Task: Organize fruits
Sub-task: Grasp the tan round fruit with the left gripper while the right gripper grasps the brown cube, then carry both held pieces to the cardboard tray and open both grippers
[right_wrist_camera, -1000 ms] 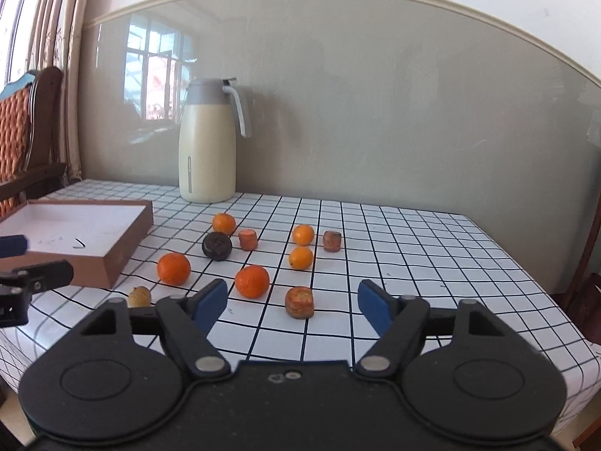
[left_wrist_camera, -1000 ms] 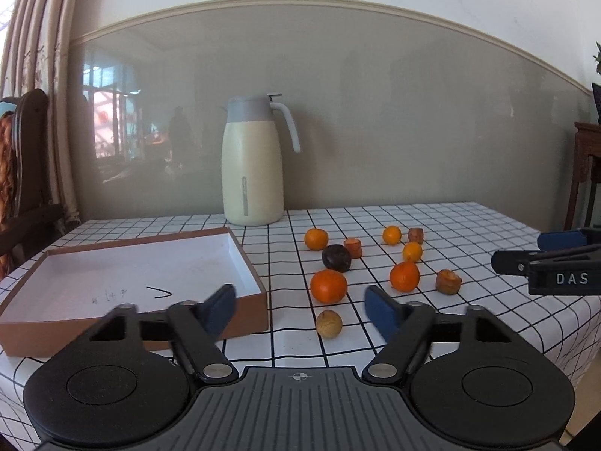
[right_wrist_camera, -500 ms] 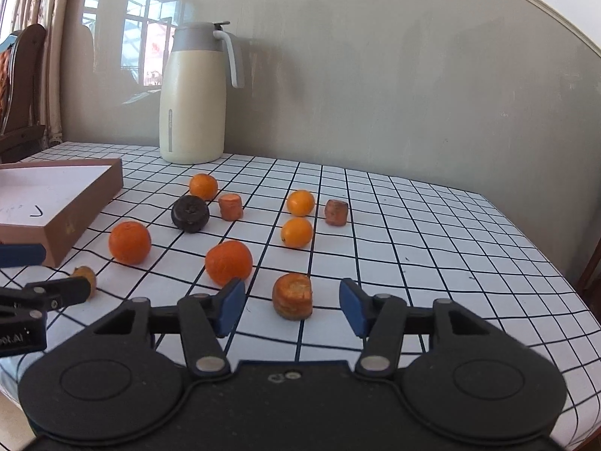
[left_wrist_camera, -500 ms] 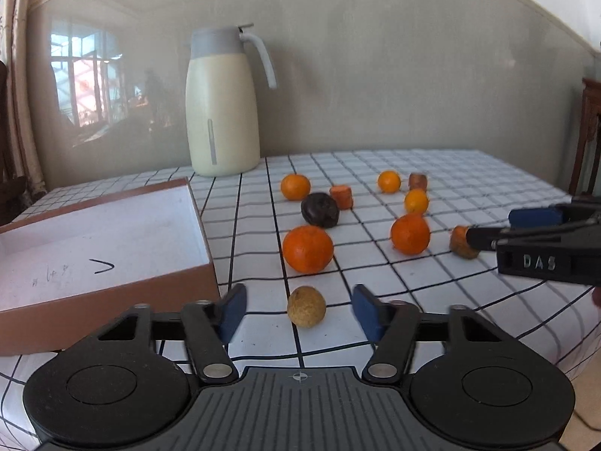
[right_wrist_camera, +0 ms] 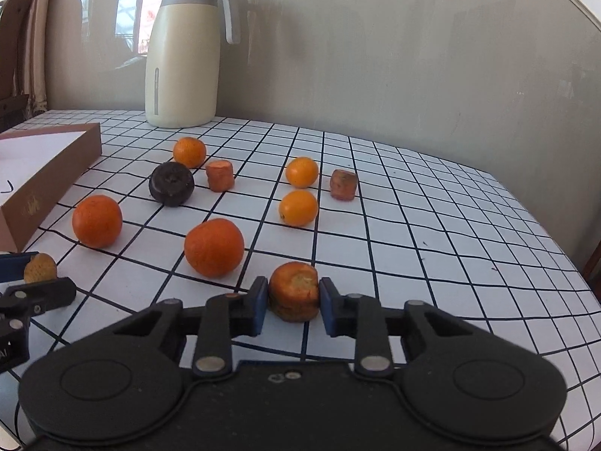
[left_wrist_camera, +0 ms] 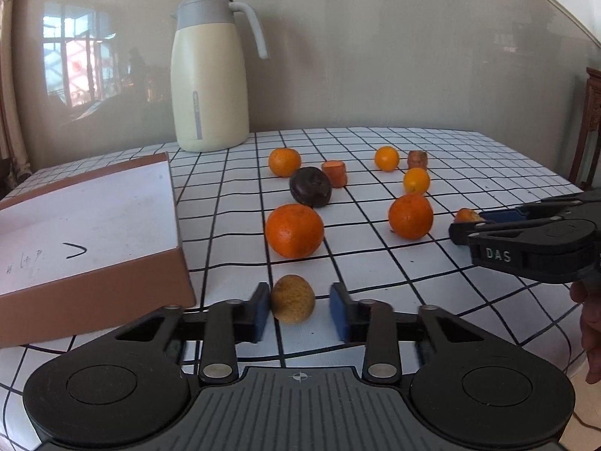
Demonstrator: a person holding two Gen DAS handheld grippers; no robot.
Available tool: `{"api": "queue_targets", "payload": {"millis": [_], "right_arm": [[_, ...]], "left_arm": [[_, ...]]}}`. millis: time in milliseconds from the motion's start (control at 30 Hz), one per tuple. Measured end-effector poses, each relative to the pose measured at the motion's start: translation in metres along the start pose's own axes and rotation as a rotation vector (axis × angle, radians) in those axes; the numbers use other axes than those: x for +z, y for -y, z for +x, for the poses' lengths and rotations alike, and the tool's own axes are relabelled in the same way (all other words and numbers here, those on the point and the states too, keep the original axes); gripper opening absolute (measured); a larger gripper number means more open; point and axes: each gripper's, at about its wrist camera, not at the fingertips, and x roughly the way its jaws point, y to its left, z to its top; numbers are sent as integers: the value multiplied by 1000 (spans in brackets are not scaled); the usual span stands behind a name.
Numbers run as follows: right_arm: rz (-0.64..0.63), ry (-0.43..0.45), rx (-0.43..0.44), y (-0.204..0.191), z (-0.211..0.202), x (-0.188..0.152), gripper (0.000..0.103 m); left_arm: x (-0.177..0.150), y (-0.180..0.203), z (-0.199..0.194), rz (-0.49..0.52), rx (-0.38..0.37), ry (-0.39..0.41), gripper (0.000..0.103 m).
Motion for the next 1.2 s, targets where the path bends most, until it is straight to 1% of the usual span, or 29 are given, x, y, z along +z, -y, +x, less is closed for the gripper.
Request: {"api": "queue_targets", "payload": {"millis": [100, 300, 400, 533, 733, 933, 1100, 1200], "right_arm": [[6, 24, -5, 1, -5, 1, 20], [21, 74, -15, 4, -22, 7, 20], [21, 113, -8, -1, -33, 11, 20], [6, 161, 21, -16, -46, 19, 20], [-16, 235, 93, -49, -63, 33, 20], [-38, 301, 194, -87, -73, 48, 20], [-70, 325, 286, -126, -72, 61, 20], [-86, 334, 318, -149, -67, 69, 20]], "left_arm": [[0, 0, -2, -7, -10, 13, 25], [3, -7, -20, 3, -6, 79, 25], [7, -16, -33, -11, 3, 112, 25], [13, -33, -53, -27, 28, 160, 25], [14, -68, -77, -53, 87, 197, 25], [13, -111, -96, -95, 165, 222, 25], [10, -148, -106, -122, 236, 230, 25], [8, -173, -111, -137, 293, 232, 25]]}}
